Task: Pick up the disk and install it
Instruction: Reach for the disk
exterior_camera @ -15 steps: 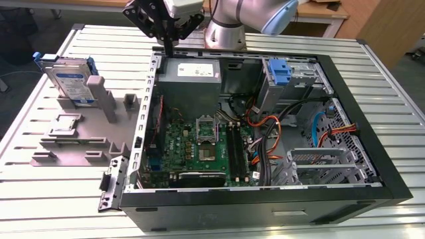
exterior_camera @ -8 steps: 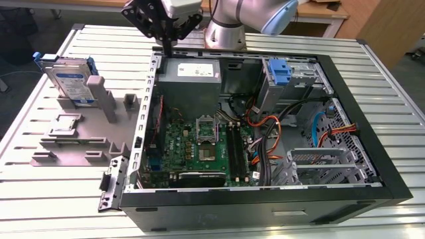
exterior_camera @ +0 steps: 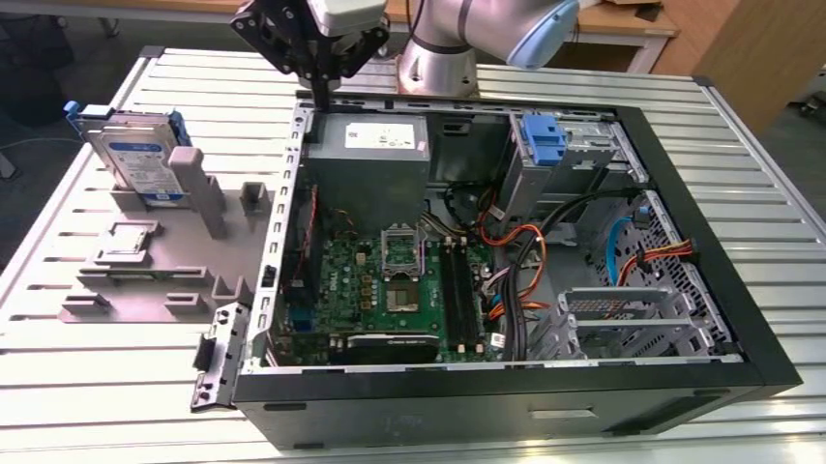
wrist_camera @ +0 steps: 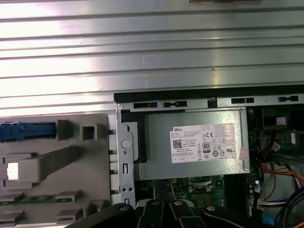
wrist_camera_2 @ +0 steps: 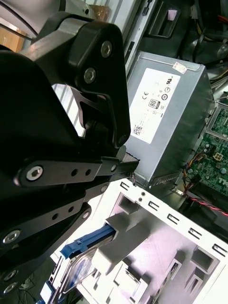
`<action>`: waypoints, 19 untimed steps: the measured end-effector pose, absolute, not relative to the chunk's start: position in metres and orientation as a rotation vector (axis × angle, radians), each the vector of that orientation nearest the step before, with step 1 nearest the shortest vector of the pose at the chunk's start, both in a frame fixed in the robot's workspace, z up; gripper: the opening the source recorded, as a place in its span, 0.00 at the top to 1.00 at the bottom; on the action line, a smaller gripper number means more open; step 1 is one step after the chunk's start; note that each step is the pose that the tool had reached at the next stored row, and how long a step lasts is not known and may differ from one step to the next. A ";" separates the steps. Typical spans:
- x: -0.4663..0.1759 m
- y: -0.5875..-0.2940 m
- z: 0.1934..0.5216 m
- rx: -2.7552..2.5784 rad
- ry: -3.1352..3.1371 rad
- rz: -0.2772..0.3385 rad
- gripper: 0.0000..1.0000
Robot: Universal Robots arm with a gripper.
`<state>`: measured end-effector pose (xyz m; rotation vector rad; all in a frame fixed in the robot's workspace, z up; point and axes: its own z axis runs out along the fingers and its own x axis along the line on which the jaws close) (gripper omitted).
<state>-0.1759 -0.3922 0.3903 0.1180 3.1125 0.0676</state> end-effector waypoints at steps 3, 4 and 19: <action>-0.178 -0.392 0.390 0.118 3.112 0.068 0.90; -0.179 -0.392 0.390 0.118 3.112 0.068 0.90; -0.189 -0.392 0.389 0.118 3.113 0.068 0.90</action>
